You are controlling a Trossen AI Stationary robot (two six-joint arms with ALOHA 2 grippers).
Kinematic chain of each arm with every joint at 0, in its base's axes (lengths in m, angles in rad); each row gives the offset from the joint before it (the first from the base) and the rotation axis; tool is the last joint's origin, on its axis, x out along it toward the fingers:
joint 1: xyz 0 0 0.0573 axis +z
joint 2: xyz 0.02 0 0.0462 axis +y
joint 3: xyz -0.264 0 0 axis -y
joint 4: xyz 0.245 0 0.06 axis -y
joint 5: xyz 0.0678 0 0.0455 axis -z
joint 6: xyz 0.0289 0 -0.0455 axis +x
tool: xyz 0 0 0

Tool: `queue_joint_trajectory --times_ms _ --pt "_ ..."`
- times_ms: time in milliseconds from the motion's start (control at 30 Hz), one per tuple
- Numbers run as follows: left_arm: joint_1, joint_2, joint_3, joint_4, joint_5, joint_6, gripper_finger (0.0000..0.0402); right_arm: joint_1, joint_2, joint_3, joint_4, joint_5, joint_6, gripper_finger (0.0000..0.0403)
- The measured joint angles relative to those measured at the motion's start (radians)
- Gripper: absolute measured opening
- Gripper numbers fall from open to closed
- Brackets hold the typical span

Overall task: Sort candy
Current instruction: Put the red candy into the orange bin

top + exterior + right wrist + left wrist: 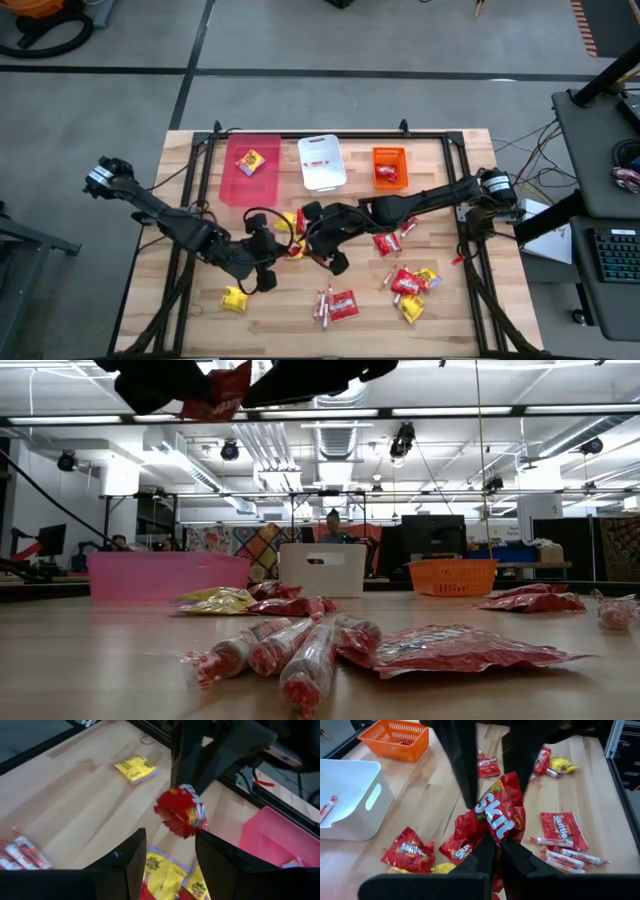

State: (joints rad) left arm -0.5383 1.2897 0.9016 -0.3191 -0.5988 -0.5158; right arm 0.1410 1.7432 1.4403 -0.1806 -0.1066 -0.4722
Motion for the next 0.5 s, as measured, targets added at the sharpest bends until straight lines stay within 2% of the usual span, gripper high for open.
queue_joint_trajectory --times_ms 300,400,500 --pt "0.029 0.058 0.0 0.113 0.009 0.034 0.0001 0.008 0.0 0.002 0.01 -0.007 -0.099 0.0142" --pt "0.031 0.074 -0.001 0.139 0.009 0.046 0.0001 0.01 0.0 0.002 0.004 -0.012 -0.123 0.0115" --pt "0.032 0.08 -0.001 0.15 0.007 0.056 0.0001 0.012 0.0 0.002 -0.003 -0.013 -0.143 0.007"
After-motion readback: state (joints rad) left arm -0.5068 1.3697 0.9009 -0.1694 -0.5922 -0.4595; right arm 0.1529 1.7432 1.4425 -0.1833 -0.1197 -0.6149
